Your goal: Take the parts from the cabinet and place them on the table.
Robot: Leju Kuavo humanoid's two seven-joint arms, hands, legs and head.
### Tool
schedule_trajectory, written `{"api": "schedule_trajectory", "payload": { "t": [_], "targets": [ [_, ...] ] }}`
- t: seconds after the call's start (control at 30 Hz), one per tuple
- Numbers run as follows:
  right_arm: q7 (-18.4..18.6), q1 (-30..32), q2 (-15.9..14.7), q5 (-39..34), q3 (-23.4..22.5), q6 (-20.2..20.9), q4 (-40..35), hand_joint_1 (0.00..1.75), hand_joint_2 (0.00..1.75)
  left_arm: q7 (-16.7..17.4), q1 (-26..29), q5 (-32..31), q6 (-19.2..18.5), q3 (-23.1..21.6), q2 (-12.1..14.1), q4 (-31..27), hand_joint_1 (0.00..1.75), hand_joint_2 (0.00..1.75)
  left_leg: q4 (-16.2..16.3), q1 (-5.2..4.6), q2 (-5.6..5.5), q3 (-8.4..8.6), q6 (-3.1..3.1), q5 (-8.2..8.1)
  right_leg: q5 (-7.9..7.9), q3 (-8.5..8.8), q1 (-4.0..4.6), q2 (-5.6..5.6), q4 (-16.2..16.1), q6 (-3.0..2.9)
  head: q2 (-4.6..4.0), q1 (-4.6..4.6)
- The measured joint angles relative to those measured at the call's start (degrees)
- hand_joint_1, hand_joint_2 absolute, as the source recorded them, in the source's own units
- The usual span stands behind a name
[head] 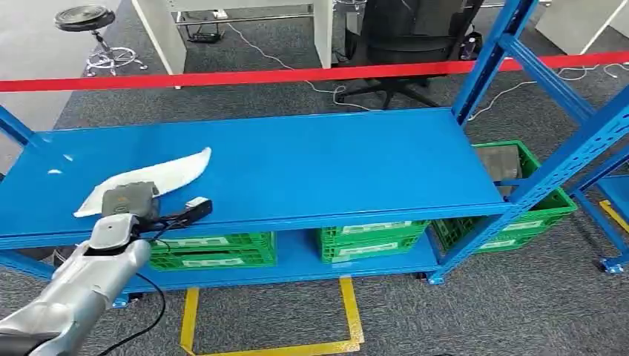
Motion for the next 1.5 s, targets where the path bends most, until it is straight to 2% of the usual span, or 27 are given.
{"api": "schedule_trajectory", "payload": {
  "t": [0.33, 0.7, 0.83, 1.07, 1.2, 1.3, 1.37, 1.5],
  "targets": [
    [0.0, 0.0, 0.0, 0.0, 0.0, 0.0, 0.1, 0.0, 1.75, 0.1, -1.0, -0.4, 0.0, 0.0, 0.0, 0.9, 1.75, 1.75, 0.0, 0.0, 0.01, 0.02, 0.0, 0.01, 0.02, 0.01, 0.0, 0.0, 0.0, 0.01, 0.0, 0.0],
    [0.2, 0.0, 0.0, -0.2, 0.0, -0.2, 0.1, 0.0, 1.75, 0.4, -1.7, 0.2, -2.1, -0.5, -0.6, 2.1, 1.75, 1.75, 0.0, 0.0, 0.01, 0.01, 0.0, 0.0, 0.02, 0.01, 0.0, 0.01, 0.0, 0.01, 0.0, 0.0],
    [0.0, 0.1, 0.1, 0.2, 0.0, -0.6, 0.2, 0.0, 1.75, -5.0, -0.9, 1.4, -0.2, -0.5, -0.5, 2.1, 1.75, 1.75, 0.0, 0.0, 0.01, 0.01, 0.0, 0.0, 0.02, 0.03, 0.0, -0.02, 0.0, 0.01, 0.0, 0.0],
    [-0.4, 0.1, 0.3, 1.1, 0.0, -0.8, 0.3, 0.0, 1.75, -9.0, 0.8, 4.0, 2.3, -0.7, 0.5, 1.2, 1.75, 1.75, 0.0, 0.0, -0.01, 0.04, 0.0, 0.0, 0.01, 0.1, 0.0, -0.04, 0.0, 0.01, 0.0, -0.02],
    [-0.4, 0.1, 0.5, 2.1, 0.0, -1.3, 0.4, 0.0, 1.75, -12.0, 3.3, 7.6, 6.5, -0.4, 1.6, -1.1, 1.75, 1.75, 0.0, 0.0, 0.01, 0.05, 0.0, 0.01, 0.02, 0.11, 0.0, -0.01, 0.0, 0.01, 0.0, 0.0],
    [-0.2, 0.0, 1.3, 2.4, 0.0, -3.6, 0.4, 0.0, 1.75, -14.8, 6.9, 11.8, 11.0, 1.1, 3.0, -5.2, 1.75, 1.75, 0.0, 0.0, 0.03, 0.04, 0.0, 0.0, 0.01, 0.12, 0.0, 0.03, 0.0, 0.0, 0.0, 0.02],
    [0.0, 0.0, 2.2, 3.0, 0.0, -4.8, 0.5, 0.0, 1.75, -17.4, 10.7, 15.7, 13.5, 2.4, 4.0, -10.2, 1.75, 1.75, 0.0, 0.01, 0.21, 0.05, -0.01, -0.01, 0.01, 0.07, 0.04, 0.26, 0.0, 0.0, 0.0, 0.0],
    [0.0, 0.0, 3.4, 3.6, 0.0, -5.4, 0.6, 0.0, 1.75, -24.1, 19.9, 26.7, 13.5, 6.5, 6.1, -23.2, 1.75, 1.75, -0.1, 0.02, 0.42, 0.0, -0.03, -0.05, -0.01, -0.08, 0.05, 0.48, 0.0, -0.01, 0.0, 0.0]
  ]
}}
